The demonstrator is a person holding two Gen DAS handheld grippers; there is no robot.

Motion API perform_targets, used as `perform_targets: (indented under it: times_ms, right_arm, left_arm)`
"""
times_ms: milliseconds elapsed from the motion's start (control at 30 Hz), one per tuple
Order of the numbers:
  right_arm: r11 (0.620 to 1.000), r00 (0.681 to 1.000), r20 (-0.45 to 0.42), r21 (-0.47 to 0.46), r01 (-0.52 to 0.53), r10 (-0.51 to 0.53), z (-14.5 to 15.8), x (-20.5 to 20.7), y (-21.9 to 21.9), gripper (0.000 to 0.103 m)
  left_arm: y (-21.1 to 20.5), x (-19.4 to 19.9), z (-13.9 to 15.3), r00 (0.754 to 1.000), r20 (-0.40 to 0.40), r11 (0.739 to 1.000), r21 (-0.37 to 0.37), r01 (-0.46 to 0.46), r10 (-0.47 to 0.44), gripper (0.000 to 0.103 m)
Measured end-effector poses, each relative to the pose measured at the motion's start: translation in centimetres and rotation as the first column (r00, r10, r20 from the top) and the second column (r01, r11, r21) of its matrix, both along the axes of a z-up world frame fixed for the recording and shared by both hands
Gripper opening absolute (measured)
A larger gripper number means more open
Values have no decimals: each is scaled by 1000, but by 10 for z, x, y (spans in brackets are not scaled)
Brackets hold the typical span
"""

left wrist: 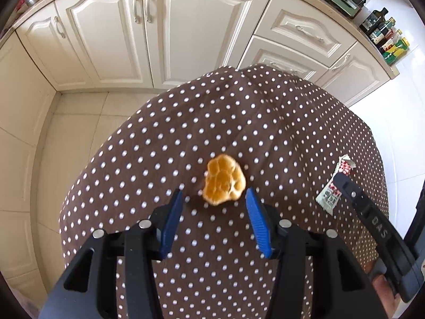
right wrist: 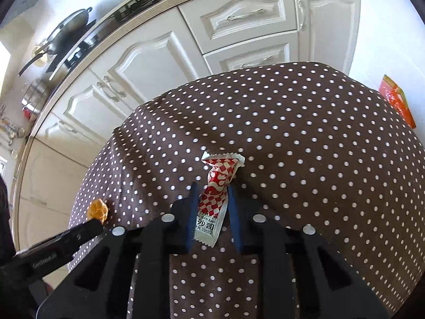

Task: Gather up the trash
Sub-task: 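Grasp the orange bread piece with the left tool while the right grasps the red-white packet, then carry bread piece and packet over the blue bin and open both tools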

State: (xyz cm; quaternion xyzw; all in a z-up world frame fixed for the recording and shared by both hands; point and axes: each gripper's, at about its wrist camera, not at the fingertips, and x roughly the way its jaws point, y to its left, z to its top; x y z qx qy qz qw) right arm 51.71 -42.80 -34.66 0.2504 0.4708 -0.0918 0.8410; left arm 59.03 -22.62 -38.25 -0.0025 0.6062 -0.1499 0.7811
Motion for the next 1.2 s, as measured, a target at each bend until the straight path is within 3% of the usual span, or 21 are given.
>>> perform_targets:
  times_ms: [300,367,400,567,767,967,1200]
  right_arm:
    - [998,997,47,23,-67,66,16,-5,17,15]
    - [997,996,54,27,-76,74,19,-5,21,15]
    - [996,995,55,28,-79,77,20,-5,23,15]
    - [994,992,65,27,-107,105,30,-6,43,15]
    - [984,982,80,26,-174,172,44,-7,84,15]
    - [961,957,99,33,-275,271,58,-7,154,15]
    - [908,909,101,75,-412,404,64,-13,256,15]
  left_arm:
    - [-17,2,-6,995,63,996,52,68,-72,48]
    - [-22,-1,-6,991,88,990,110,92,-102,33]
    - [-22,-2,-6,988,89,986,125,112,-124,33]
    - [-1,-9,-1,994,53,994,48,96,-98,31]
    - [51,-24,20,998,51,999,-30,29,-27,31]
    - [126,-44,41,996,76,999,-31,-39,41,31]
    - [237,-72,56,986,79,989,-2,-145,144,31]
